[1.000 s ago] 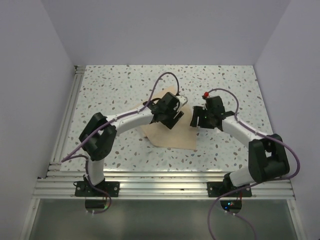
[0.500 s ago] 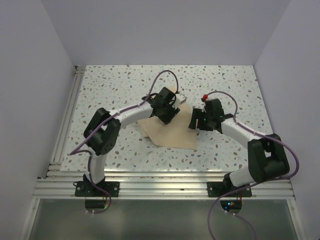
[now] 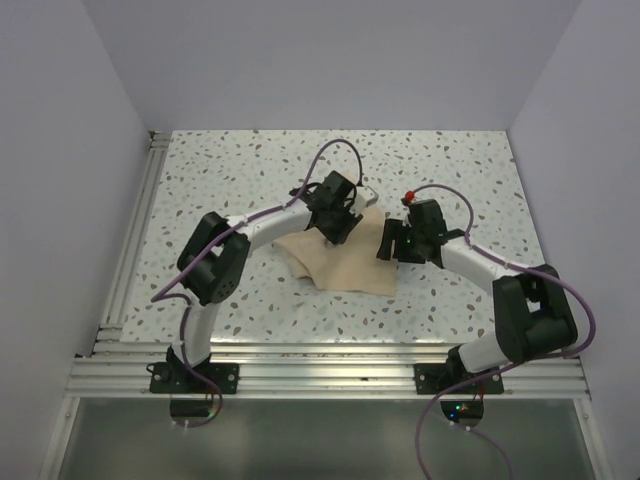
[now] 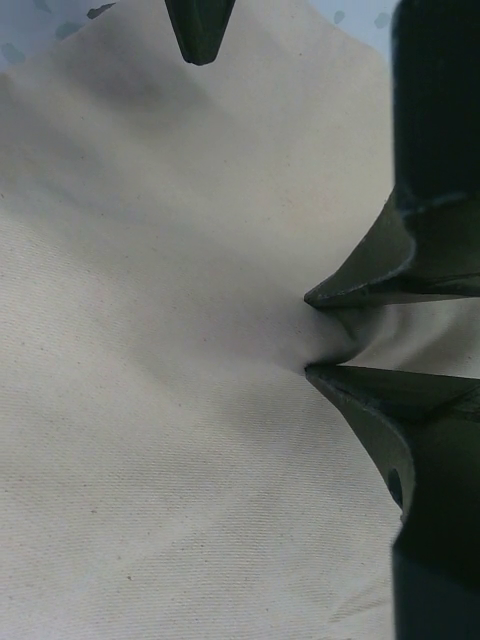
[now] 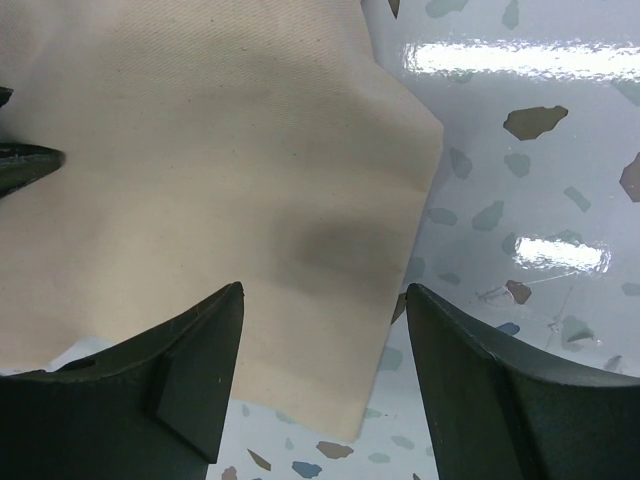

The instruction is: Prepare the surgical pack

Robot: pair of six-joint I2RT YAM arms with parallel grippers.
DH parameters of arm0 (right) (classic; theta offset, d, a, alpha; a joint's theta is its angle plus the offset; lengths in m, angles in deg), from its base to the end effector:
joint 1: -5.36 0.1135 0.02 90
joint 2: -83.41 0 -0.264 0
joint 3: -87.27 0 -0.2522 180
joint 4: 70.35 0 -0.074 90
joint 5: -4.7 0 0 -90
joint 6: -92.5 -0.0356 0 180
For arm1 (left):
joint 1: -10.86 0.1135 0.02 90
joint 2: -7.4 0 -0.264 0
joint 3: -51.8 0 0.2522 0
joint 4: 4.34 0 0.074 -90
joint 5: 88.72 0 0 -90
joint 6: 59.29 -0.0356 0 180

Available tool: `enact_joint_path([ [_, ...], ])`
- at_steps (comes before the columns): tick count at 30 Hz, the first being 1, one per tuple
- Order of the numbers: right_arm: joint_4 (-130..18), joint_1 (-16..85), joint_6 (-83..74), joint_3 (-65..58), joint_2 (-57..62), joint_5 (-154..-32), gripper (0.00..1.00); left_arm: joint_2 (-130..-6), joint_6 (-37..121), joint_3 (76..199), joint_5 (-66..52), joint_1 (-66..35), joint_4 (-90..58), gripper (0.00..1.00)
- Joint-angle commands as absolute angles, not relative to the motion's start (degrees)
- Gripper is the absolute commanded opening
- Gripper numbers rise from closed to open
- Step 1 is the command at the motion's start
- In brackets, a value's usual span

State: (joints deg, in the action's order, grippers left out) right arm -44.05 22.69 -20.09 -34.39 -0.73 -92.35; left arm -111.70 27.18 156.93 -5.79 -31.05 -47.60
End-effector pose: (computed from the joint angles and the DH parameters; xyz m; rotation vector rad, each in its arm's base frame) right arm 0.2729 0.0897 0.1801 0.0625 2.5248 0.4421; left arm 0.3337 -0.3054 0.1914 1.0526 2.3909 -0.4048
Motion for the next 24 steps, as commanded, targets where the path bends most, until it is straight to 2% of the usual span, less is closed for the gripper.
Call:
enact_joint_path([
  [1,-46.65,22.94,-20.88,-35.11,-1.49,-92.68,0.7,-116.78,28.86,155.73,-11.64,-32.73,-51.33,0.33],
  [2,-46.83,22.94,-20.88,-35.2,-1.67,-92.69,0.7,-117.22,28.95,155.65,-11.9,-33.16,-51.07,0.33],
  [4,-47.1,23.03,-21.05,-35.37,-2.02,-92.77,0.69,-117.92,29.12,155.73,-11.73,-33.52,-50.89,0.25],
  [7,-47.36,23.03,-21.06,-35.55,-2.11,-92.77,0.69,-118.98,29.74,156.7,-11.38,-33.78,-51.5,0.01],
  [24,-51.66,22.94,-23.25,-38.97,0.96,-92.51,0.66,-107.56,36.86,166.36,6.73,-39.23,-60.81,0.0],
])
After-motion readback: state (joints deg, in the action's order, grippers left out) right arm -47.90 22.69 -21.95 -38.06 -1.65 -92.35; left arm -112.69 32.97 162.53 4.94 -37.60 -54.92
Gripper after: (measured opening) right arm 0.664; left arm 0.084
